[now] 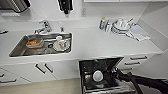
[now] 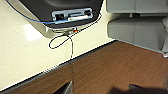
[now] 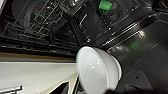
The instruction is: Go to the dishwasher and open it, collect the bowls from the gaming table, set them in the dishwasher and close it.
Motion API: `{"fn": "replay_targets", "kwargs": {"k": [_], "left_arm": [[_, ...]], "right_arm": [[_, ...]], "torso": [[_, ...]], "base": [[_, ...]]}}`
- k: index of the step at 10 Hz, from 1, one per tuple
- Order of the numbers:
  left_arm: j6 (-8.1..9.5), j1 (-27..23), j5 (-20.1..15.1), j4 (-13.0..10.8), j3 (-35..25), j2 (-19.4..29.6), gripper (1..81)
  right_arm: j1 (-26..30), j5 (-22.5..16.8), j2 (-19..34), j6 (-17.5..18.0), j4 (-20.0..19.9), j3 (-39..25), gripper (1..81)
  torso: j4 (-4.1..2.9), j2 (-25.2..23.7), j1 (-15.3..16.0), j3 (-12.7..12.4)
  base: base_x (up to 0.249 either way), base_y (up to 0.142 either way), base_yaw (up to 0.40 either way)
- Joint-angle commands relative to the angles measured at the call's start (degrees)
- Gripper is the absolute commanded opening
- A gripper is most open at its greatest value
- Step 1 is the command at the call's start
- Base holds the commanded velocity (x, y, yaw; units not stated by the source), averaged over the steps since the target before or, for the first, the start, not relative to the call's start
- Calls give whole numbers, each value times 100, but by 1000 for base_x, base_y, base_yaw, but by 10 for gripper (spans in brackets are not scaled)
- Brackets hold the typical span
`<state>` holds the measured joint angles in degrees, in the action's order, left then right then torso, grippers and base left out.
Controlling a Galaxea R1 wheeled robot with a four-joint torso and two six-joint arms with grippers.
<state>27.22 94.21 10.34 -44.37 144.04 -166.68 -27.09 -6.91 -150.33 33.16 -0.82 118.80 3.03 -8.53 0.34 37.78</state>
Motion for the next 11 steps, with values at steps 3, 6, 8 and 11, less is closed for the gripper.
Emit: {"fn": "replay_targets", "kwargs": {"k": [3,6,8,11], "left_arm": [[81,182,-322,-3,315,-278,811],[196,-134,-392,737,625,-428,811],[196,-196,-392,772,713,-516,811],[196,-232,-392,781,722,-463,811]], "right_arm": [[691,-894,751,156,-216,-836,811],[201,-2033,1908,121,-279,-2054,811],[-327,-2112,2600,86,-244,-2598,811],[-1363,-2209,2805,86,-209,-2600,811]], "torso": [[0,0,2,0],[0,0,0,0],[0,0,0,0],[0,0,2,0]], "base": [[0,0,0],[0,0,0],[0,0,0],[0,0,0]]}}
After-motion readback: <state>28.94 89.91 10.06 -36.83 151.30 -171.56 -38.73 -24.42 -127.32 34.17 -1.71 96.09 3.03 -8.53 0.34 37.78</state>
